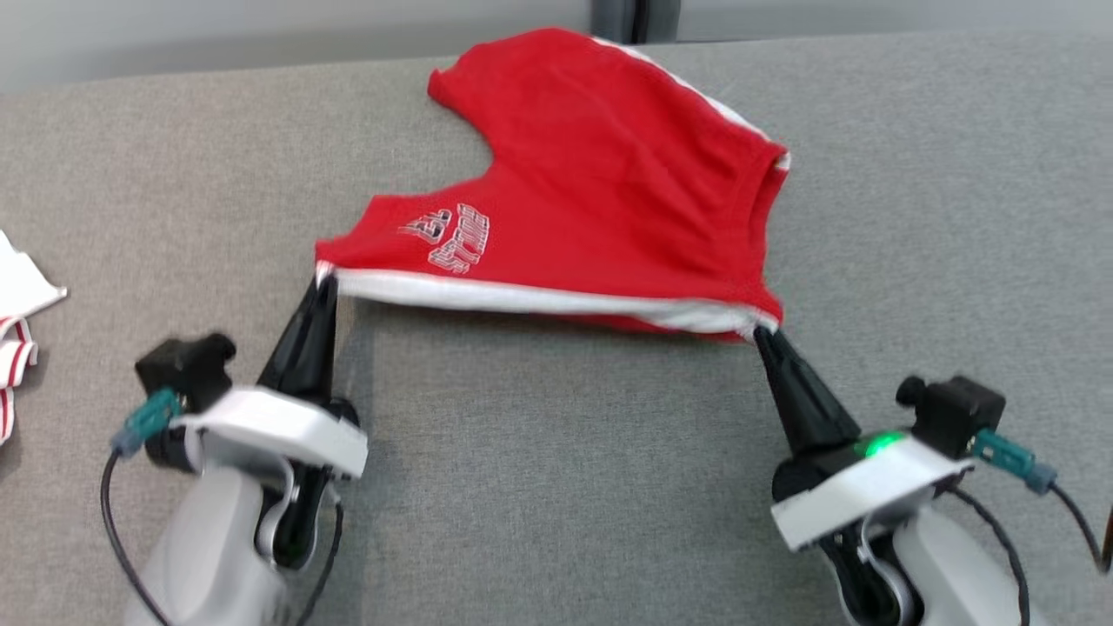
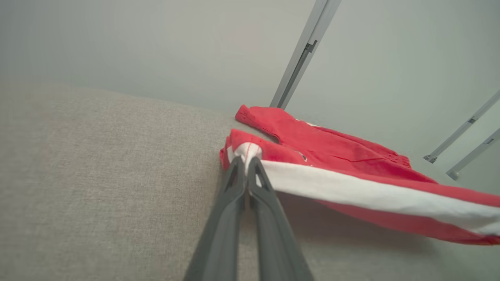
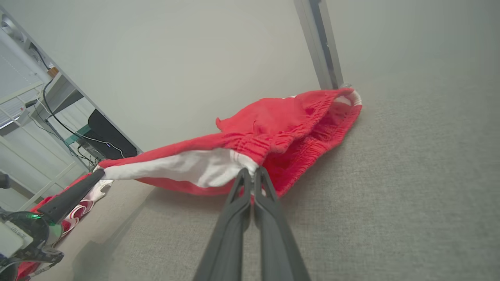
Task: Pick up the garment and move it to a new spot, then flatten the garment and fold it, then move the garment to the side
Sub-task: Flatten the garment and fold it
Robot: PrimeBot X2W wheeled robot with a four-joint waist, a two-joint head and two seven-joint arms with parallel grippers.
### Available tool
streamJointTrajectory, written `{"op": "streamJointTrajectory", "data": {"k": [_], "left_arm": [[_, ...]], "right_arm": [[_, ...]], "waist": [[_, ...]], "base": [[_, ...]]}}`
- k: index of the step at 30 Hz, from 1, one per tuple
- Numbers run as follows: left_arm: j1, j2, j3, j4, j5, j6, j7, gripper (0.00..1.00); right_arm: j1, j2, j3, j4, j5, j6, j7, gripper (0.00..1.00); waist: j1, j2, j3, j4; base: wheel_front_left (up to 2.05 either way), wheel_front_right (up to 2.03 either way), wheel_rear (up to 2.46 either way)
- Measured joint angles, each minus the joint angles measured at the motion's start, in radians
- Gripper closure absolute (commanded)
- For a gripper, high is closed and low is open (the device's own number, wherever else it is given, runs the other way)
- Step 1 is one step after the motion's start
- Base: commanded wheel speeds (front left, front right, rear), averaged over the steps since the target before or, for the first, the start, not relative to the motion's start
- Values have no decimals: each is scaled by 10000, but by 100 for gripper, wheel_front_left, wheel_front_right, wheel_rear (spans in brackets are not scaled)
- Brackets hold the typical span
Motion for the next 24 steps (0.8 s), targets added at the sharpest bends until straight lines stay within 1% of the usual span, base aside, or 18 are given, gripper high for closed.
{"op": "streamJointTrajectory", "data": {"k": [6, 12, 16, 19, 22, 24], "left_arm": [[2286, 261, 242, -1768, 253, 384, 4, 100], [4377, 593, 259, -3860, 276, 1158, 731, 100], [5680, 757, 301, -5300, 198, 1749, 1429, 100], [6415, 947, 336, -6301, 186, 2130, 1914, 100], [7213, 991, 343, -7183, 130, 2495, 2353, 100], [7396, 1034, 431, -7712, 81, 2702, 2527, 100]], "right_arm": [[1617, 36, -50, -566, -38, 0, 0, 100], [3196, 61, -360, -1243, -176, 0, 0, 100], [4169, 244, -389, -1820, -339, 2, 167, 100], [4937, 332, -675, -2240, -443, 0, 474, 100], [5777, 499, -871, -2694, -581, 0, 857, 100], [6208, 583, -1009, -3007, -667, 0, 1118, 100]], "waist": [[0, 0, -636, -194], [0, 0, -1253, -230], [0, 0, -1579, -226], [0, 0, -1816, -184], [0, 0, -2063, -129], [0, 0, -2154, -50]], "base": [[0, 0, 0], [0, 0, 0], [0, 0, 0], [0, 0, 0], [0, 0, 0], [0, 0, 0]]}}
